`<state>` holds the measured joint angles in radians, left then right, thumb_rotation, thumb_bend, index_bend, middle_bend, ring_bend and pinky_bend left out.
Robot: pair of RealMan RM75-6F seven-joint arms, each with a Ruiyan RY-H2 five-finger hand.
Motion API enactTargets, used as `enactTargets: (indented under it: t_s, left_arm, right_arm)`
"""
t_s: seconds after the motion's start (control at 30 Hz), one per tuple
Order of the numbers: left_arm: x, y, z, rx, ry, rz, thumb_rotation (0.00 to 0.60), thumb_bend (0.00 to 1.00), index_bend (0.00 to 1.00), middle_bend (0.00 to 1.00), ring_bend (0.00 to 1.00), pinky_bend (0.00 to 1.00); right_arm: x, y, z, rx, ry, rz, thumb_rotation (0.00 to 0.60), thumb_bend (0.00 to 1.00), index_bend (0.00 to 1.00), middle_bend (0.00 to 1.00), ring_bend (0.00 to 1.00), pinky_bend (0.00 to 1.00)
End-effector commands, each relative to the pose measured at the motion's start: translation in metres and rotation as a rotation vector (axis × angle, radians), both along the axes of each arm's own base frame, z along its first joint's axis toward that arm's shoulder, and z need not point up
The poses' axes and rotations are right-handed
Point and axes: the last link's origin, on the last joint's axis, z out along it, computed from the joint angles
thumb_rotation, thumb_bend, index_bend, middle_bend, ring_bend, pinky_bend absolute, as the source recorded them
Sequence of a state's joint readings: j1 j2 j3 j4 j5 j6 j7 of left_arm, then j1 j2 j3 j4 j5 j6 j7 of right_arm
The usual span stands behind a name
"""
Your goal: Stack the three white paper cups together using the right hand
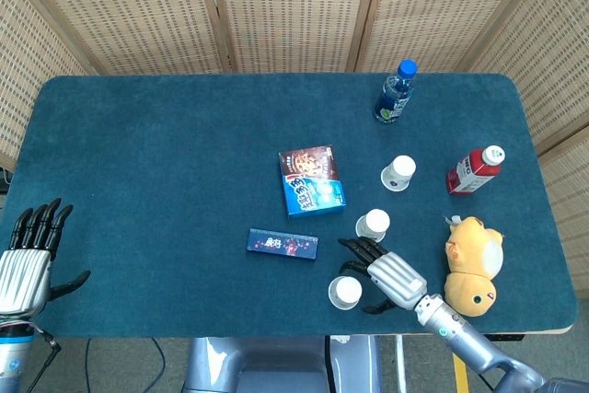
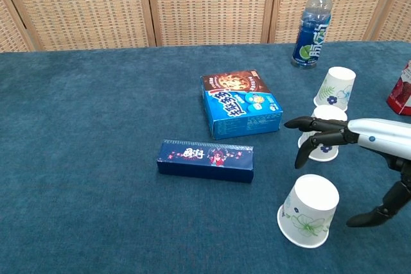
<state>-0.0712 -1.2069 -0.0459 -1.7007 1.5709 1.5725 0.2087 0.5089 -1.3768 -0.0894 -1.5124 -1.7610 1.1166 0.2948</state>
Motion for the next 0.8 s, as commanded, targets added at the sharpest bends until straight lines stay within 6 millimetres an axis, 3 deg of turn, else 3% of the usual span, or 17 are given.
enactTargets:
  t_s: [0.03, 0.43, 0.8]
  left_arm:
    - [0.000, 0.000, 0.000, 0.002, -0.001, 0.002, 0.600, 0.08, 0.00, 0.00, 0.00, 0.00]
    - [0.000, 0.000, 0.000, -0.001, -0.005, -0.001, 0.600, 0.08, 0.00, 0.00, 0.00, 0.00]
    - [0.001, 0.000, -0.001, -0.006, -0.001, -0.005, 0.600, 0.08, 0.00, 0.00, 0.00, 0.00]
  right_arm:
    - [-0.001, 0.000, -0.001, 0.002, -0.005, -0.003, 0.600, 0.16, 0.36, 0.00, 0.00, 0.00]
    - [0.000, 0.001, -0.013, 0.008, -0.004, -0.010, 0.600, 0.16, 0.46, 0.00, 0.00, 0.00]
    - [0.001, -0.001, -0.012, -0.004, -0.011, -0.009, 0.600, 0.16, 0.54, 0.02, 0.00, 0.00]
